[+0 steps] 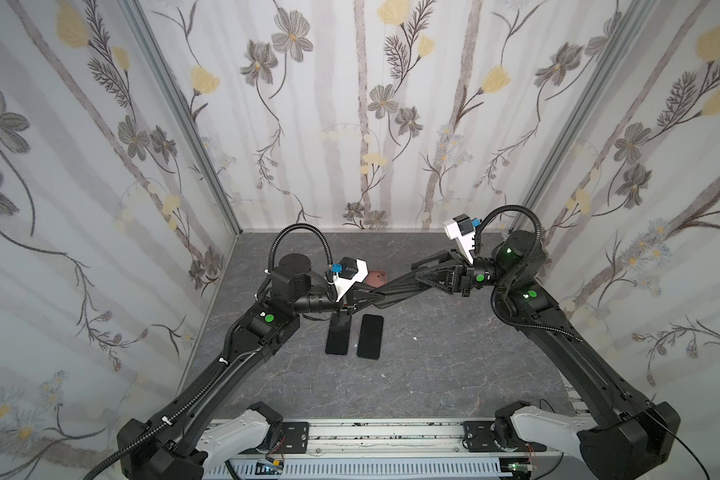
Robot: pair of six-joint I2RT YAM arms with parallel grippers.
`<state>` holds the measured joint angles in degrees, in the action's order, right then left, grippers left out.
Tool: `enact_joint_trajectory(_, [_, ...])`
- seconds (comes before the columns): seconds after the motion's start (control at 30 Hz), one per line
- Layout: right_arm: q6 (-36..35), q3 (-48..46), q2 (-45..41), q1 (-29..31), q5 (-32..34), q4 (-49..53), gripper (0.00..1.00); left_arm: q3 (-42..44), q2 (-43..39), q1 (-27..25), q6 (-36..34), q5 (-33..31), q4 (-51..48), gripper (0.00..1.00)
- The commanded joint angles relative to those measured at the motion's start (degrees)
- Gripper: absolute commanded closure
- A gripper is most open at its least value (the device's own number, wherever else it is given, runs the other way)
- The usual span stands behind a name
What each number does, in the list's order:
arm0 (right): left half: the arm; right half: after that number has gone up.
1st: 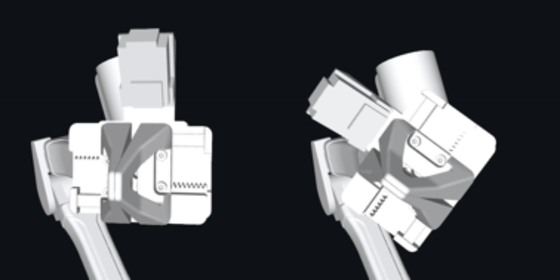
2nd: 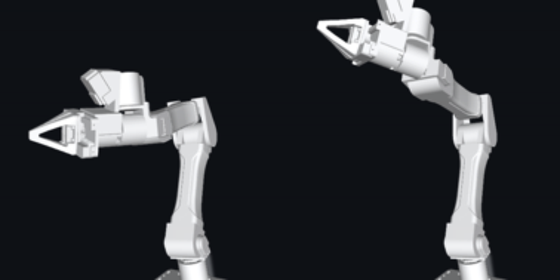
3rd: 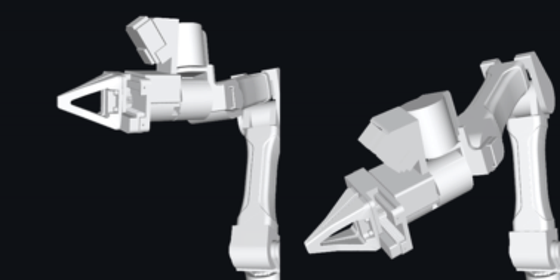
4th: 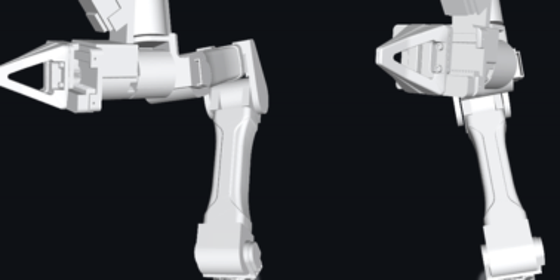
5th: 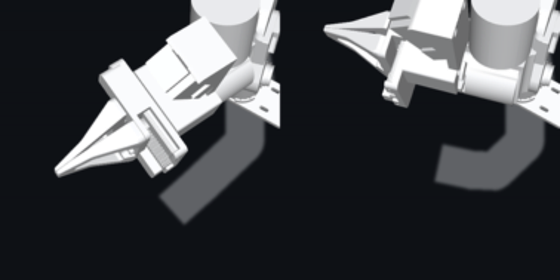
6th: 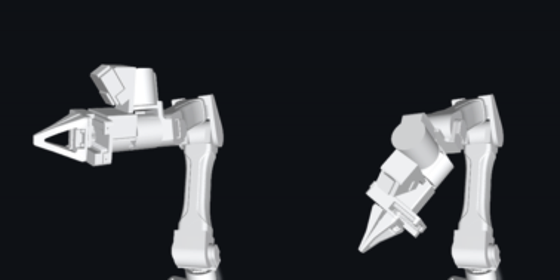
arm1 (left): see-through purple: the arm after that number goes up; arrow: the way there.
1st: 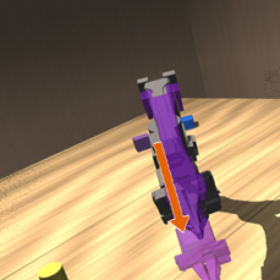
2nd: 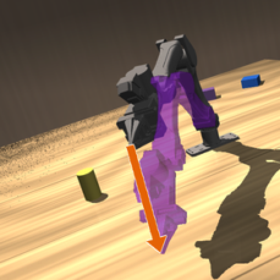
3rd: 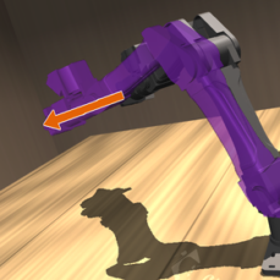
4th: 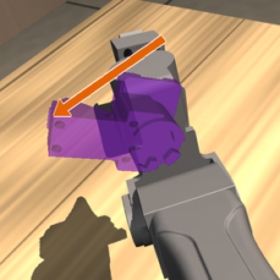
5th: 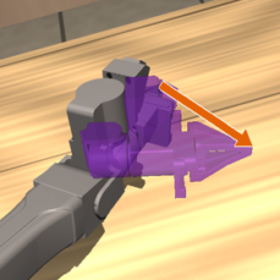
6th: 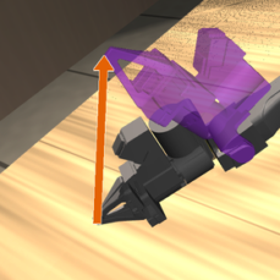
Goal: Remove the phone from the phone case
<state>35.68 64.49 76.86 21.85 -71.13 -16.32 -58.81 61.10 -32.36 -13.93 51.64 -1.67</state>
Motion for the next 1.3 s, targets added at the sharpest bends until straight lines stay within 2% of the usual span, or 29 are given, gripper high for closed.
enact_joint_trajectory(0.0, [5.87, -1.18, -0.13, 0.23, 0.98, -4.32, 0.60, -0.04, -0.71, -0.27, -1.39, -0.86, 5.11, 1.00])
enact_joint_trajectory(0.37, [16.45, -2.70, 0.13, 0.73, -0.82, -11.84, 0.61, -0.17, -2.04, -0.34, -5.02, -3.28, 5.36, 1.00])
enact_joint_trajectory(0.97, [17.34, -4.28, 0.56, 1.02, -0.84, -7.90, 0.60, -1.57, -1.73, -0.33, -11.15, -7.07, 5.36, 1.00])
enact_joint_trajectory(1.27, [16.80, -4.22, 0.92, 1.04, -0.06, -5.49, 0.52, -1.58, -1.95, -0.46, -12.08, -8.02, 5.34, 1.00])
